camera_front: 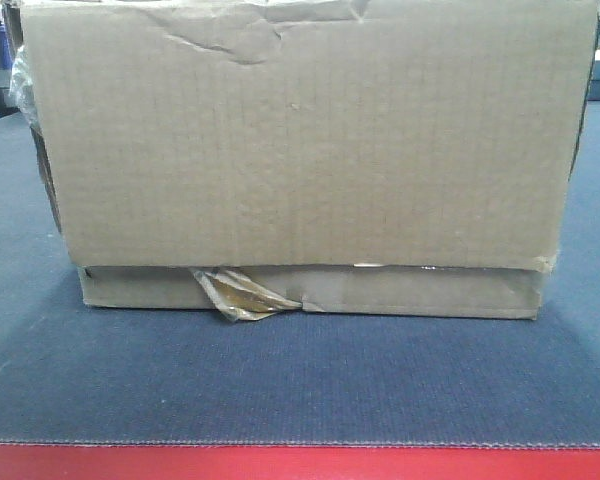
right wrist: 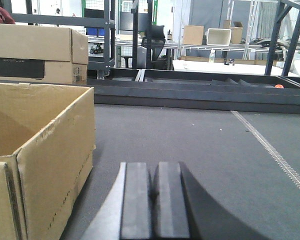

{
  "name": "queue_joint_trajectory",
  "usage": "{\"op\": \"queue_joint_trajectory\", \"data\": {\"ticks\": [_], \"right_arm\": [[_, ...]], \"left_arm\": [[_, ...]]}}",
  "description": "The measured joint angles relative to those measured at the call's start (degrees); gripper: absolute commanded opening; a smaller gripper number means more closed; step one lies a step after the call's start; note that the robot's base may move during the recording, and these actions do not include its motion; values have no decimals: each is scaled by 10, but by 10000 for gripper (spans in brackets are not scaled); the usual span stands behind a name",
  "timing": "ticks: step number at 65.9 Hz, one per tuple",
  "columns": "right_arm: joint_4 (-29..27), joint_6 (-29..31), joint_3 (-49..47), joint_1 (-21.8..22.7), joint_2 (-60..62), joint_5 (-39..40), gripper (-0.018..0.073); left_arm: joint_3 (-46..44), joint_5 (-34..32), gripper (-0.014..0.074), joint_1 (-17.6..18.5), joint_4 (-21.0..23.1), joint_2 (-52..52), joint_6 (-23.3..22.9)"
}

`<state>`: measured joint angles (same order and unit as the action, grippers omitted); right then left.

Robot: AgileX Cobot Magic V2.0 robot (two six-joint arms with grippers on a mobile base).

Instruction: Grab carton from right shelf to conveyor

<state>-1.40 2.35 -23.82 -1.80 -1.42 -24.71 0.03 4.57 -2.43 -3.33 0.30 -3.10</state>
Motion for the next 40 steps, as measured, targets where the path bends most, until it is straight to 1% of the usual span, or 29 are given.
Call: {"op": "queue_joint_trajectory", "data": {"ticks": [13,21,26,40], "right_arm": [[0,0,1,0,0,1,-69],[0,0,31,4,4,20,-69],[-1,0,71,11,6,49,-69],[-2,0,211,15,12,175,-69]], "left_arm": [[0,-1,15,0,0,0,0],[0,-1,15,0,0,0,0],[0,-1,15,0,0,0,0],[0,-1,15,0,0,0,0]]}}
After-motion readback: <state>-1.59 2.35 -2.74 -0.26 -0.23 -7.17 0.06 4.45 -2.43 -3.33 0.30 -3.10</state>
